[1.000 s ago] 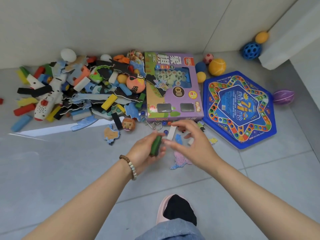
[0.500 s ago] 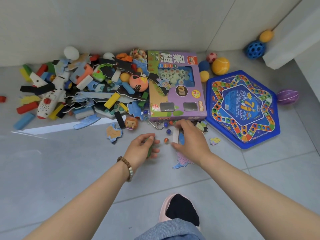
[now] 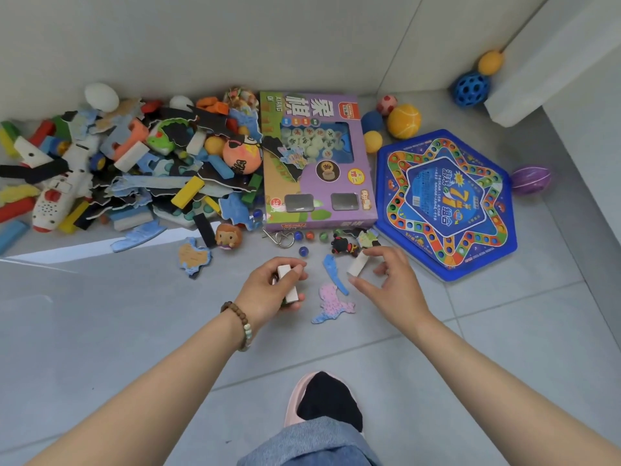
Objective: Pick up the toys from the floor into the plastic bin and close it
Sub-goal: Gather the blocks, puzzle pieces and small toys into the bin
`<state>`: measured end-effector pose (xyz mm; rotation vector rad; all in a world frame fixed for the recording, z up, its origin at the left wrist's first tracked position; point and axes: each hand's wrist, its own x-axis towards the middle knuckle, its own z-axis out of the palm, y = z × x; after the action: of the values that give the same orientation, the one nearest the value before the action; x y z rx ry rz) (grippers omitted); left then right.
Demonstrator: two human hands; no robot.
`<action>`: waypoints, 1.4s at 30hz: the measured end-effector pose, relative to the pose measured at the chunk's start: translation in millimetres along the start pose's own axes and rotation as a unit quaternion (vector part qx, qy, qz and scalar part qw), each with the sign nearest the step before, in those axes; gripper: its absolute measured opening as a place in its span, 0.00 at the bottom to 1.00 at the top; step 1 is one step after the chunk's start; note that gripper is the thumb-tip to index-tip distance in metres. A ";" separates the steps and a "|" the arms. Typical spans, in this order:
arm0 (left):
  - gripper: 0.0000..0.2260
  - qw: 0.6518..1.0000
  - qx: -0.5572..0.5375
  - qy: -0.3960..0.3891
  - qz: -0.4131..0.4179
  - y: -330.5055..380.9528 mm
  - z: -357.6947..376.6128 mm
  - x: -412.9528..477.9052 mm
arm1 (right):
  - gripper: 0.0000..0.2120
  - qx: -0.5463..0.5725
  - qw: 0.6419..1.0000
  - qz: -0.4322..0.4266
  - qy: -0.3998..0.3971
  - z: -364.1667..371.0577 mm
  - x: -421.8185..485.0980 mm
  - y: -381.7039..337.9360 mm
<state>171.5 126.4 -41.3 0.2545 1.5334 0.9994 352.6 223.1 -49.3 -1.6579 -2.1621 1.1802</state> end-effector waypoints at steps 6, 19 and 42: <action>0.06 0.998 0.055 0.017 0.015 -1.5 3.7 2.1 | 0.18 -0.024 1.000 -0.014 0.013 7.0 11.5 2.0; 0.14 0.993 -0.079 -0.048 -0.076 2.7 16.3 0.2 | 0.23 0.103 0.992 -0.054 -0.050 4.9 -13.0 -28.6; 0.20 0.980 -0.195 -0.006 -0.049 11.4 -1.4 -1.6 | 0.14 0.254 0.962 -0.037 -0.094 29.8 -13.9 -79.4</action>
<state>166.5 131.6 -32.3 -0.0906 1.2924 1.1908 282.2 191.3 -11.7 -1.2758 -1.7770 1.7446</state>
